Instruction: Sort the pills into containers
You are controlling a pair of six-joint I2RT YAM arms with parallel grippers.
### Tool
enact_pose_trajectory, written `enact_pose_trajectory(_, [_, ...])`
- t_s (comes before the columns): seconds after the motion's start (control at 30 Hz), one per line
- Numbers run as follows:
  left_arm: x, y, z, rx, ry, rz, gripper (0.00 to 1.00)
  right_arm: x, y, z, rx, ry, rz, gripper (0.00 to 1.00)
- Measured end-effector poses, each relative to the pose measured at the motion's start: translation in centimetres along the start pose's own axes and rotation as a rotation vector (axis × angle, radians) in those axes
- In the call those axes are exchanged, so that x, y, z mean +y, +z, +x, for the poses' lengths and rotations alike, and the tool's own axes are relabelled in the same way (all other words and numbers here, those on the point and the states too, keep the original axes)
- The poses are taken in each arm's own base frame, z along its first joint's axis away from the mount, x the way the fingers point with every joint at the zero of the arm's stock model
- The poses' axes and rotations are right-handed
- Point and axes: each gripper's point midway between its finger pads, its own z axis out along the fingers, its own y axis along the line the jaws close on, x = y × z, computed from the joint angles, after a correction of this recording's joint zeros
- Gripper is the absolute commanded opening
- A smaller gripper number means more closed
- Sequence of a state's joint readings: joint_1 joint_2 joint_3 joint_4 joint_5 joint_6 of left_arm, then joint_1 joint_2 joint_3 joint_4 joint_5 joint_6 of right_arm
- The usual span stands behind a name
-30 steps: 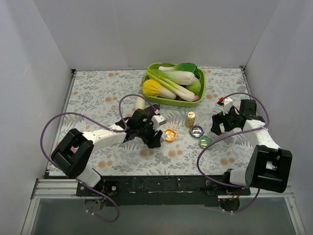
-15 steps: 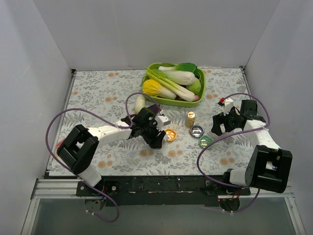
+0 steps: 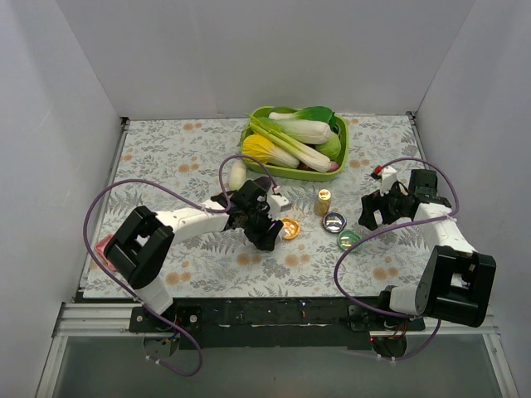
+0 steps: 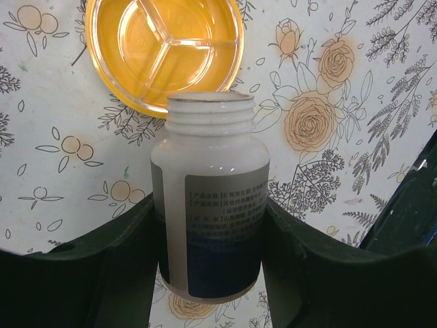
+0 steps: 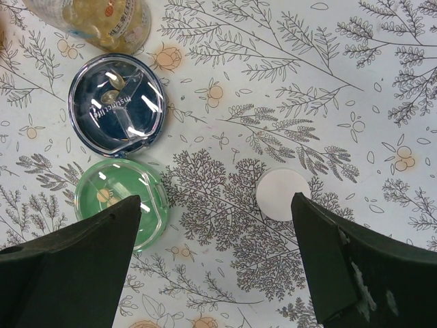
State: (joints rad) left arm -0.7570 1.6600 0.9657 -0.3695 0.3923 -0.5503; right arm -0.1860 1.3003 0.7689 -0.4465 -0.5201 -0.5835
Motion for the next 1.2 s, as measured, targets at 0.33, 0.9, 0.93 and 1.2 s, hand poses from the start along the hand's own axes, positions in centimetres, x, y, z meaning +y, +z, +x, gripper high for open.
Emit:
enact_pose_trajectory(0.33, [-0.14, -0.34, -0.41, 0.016, -0.008, -0.011, 0.0, -0.05, -0.04, 0.01, -0.002, 0.002, 0.0, 0.98])
enact_pose_trajectory(0.9, [-0.86, -0.58, -0.71, 0.066, -0.025, -0.03, 0.0, -0.1, -0.13, 0.11, -0.002, 0.01, -0.001, 0.98])
enact_pose_trajectory(0.93, [-0.86, -0.55, -0.83, 0.067, -0.026, -0.032, 0.0, -0.08, -0.14, 0.13, -0.001, 0.01, -0.001, 0.98])
enact_pose_trajectory(1.2, [-0.7, 0.06, -0.2, 0.111, -0.042, -0.042, 0.0, -0.09, -0.15, 0.18, 0.0, 0.009, -0.002, 0.98])
